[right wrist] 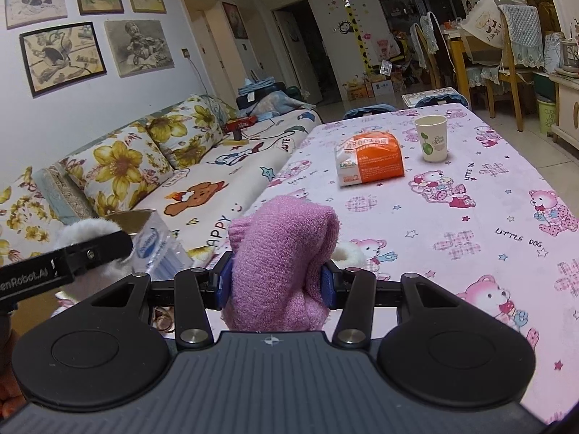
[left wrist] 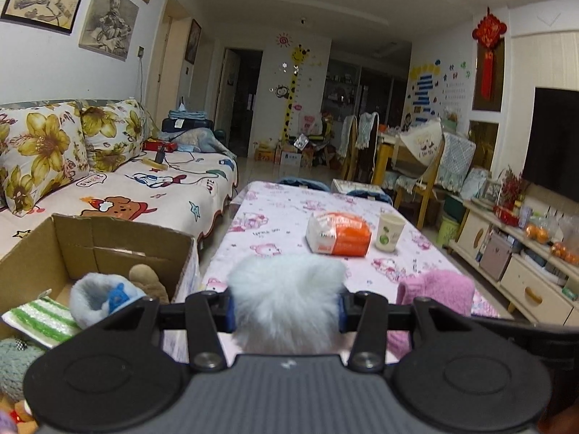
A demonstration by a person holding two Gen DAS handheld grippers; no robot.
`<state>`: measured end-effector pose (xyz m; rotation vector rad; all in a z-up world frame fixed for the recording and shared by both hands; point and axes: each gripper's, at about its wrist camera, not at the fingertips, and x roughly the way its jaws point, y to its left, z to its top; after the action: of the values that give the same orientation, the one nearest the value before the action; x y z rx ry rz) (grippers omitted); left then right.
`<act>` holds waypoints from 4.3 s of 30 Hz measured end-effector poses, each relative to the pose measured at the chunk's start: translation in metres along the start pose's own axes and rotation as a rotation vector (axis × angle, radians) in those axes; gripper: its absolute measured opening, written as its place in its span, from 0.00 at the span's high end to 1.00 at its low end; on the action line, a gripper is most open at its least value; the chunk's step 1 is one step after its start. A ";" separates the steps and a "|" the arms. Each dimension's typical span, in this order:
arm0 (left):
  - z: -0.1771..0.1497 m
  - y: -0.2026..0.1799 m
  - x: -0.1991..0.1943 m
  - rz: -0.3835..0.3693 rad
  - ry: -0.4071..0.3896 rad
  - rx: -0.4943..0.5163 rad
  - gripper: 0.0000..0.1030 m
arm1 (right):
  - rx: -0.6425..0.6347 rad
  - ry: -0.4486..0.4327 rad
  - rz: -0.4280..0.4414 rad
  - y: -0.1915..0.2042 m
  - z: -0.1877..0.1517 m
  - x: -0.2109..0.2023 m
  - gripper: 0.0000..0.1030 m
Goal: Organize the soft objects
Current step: 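Lift the pompom and pink sock and carry them toward the cardboard box, then lower the pompom and pink sock into the box and open both tools, then grasp the blue cartoon tissue pack with the right tool and lift it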
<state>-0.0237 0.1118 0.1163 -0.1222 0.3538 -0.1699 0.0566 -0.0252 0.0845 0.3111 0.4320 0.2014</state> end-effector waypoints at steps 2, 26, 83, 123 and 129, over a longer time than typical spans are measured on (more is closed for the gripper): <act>0.002 0.004 -0.004 0.001 -0.012 -0.015 0.56 | 0.002 0.003 0.015 0.004 0.000 0.000 0.43; 0.021 0.078 -0.048 0.099 -0.194 -0.229 0.55 | -0.122 0.001 0.265 0.094 0.013 0.019 0.43; 0.015 0.090 -0.006 0.333 -0.066 -0.049 0.10 | -0.140 0.034 0.209 0.086 -0.004 0.047 0.00; 0.010 0.056 -0.006 0.313 -0.077 0.048 0.01 | -0.451 0.311 0.244 0.077 -0.057 0.146 0.00; 0.008 0.051 -0.005 0.312 -0.078 0.057 0.01 | -0.462 0.317 0.234 0.078 -0.056 0.151 0.00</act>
<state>-0.0180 0.1635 0.1182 -0.0162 0.2861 0.1330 0.1568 0.1003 0.0054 -0.1299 0.6458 0.5735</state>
